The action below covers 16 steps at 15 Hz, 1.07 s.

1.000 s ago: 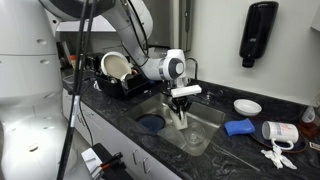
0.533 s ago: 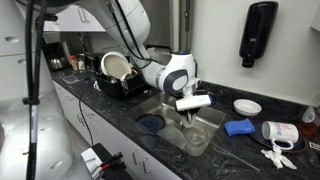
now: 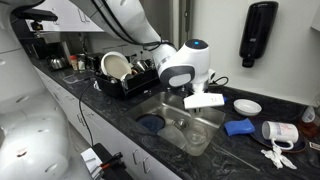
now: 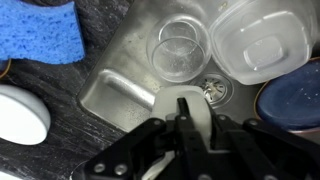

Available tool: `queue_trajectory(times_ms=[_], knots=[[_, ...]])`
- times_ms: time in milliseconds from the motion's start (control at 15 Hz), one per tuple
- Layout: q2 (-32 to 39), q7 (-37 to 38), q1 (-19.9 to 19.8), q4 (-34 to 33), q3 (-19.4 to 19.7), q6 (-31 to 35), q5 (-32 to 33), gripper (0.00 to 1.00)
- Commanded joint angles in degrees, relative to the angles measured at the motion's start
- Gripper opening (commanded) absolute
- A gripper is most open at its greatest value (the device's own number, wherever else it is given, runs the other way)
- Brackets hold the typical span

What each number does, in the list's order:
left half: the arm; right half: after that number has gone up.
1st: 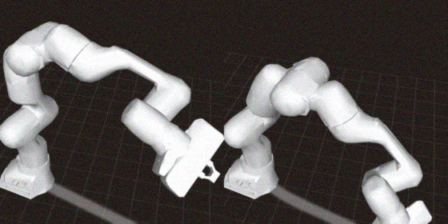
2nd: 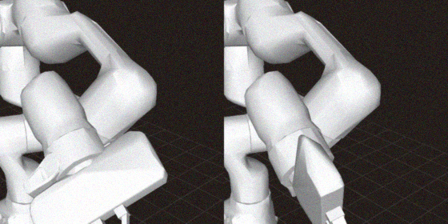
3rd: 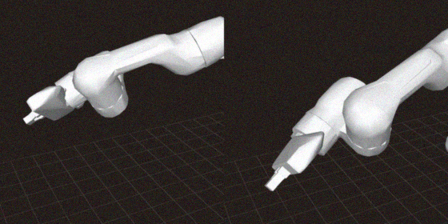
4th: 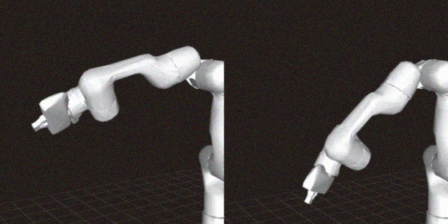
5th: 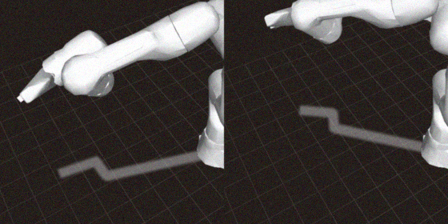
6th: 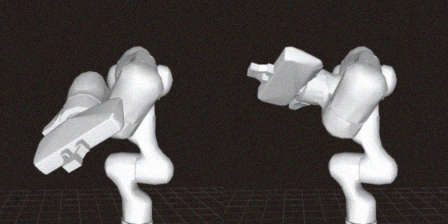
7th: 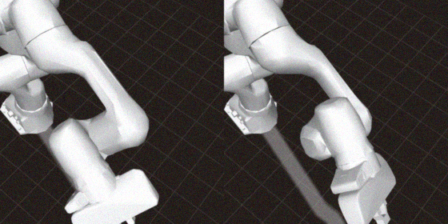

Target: Pick the cup and put it on the counter

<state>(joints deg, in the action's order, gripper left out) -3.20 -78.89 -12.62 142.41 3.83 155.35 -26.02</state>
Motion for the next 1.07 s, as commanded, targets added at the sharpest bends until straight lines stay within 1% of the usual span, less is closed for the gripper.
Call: queue_trajectory(times_ms=[0, 133, 333, 533, 800, 1000], knots=[[-4.5, -1.61, 0.38, -0.4, 5.58, -7.03, -1.27, 0.04], [-5.82, -0.09, -0.12, -0.42, 8.26, -10.24, 0.25, 0.04], [-6.78, -0.2, -0.32, -0.78, 12.18, -13.12, -0.58, 0.04], [-6.18, -1.93, -0.19, -2.14, 15.87, -15.72, -3.95, 0.04], [-3.23, -1.94, -0.42, -4.48, 18.56, -17.17, -7.19, 0.04], [-2.01, -2.35, -0.55, -5.51, 18.94, -17.07, -10.42, 0.04]])
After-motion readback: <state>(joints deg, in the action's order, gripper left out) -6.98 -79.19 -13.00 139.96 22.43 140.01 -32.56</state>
